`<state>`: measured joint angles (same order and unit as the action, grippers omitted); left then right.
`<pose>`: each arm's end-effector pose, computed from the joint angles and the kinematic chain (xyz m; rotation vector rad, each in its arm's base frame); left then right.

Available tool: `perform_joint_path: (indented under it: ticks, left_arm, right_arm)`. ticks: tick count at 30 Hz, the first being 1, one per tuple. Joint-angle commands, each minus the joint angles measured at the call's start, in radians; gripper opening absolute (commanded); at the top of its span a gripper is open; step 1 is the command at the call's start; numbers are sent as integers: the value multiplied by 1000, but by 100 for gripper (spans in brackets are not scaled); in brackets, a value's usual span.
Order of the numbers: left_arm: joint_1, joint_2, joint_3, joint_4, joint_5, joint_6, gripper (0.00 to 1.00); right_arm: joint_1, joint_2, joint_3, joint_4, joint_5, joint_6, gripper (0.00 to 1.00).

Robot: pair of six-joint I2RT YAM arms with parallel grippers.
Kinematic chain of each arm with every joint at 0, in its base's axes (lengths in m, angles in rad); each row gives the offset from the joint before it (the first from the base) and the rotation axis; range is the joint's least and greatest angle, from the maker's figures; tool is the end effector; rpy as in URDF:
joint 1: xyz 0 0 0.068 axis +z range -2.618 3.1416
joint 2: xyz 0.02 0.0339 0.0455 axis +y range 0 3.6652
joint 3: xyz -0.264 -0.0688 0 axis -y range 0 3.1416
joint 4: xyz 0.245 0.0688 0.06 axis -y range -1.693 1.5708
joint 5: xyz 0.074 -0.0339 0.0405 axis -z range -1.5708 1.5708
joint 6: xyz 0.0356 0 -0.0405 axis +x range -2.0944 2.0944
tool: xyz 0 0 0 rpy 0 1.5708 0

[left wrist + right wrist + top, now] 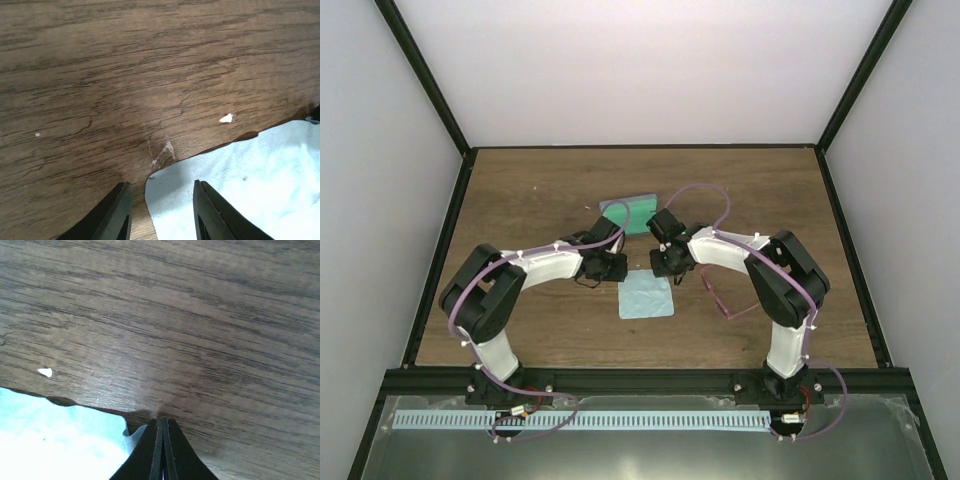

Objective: Organize the sunglasses
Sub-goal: Fold the glasses cleaning cloth at the center of the board.

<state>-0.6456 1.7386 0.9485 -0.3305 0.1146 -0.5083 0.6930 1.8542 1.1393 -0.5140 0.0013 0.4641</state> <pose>0.2585 -0.1998 0.1435 0.2276 2.7770 -0.4819 0.2731 0.2267 0.1484 -0.3243 2.8240 0.2668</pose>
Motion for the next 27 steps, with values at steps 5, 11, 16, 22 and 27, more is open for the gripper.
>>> perform_joint_path:
  ticks: [5, 11, 16, 22, 27]
  left_arm:
    - [-21, 52, 14, -12, -8, -5, 13]
    - [-27, 58, 5, 0, -20, -13, 4]
    - [-28, 27, -2, 14, -26, -12, 4]
    - [-29, -66, 5, 11, -55, 7, 4]
    - [-31, -94, 9, 7, -40, 26, 4]
  right_arm:
    - [11, 15, -29, -47, -3, -24, 1]
    - [12, 2, -35, -49, -7, -27, 1]
    - [11, -36, -34, -59, 0, -21, 1]
    - [11, -114, -31, -68, 2, -4, 1]
    - [11, -129, -35, -75, -10, 4, 1]
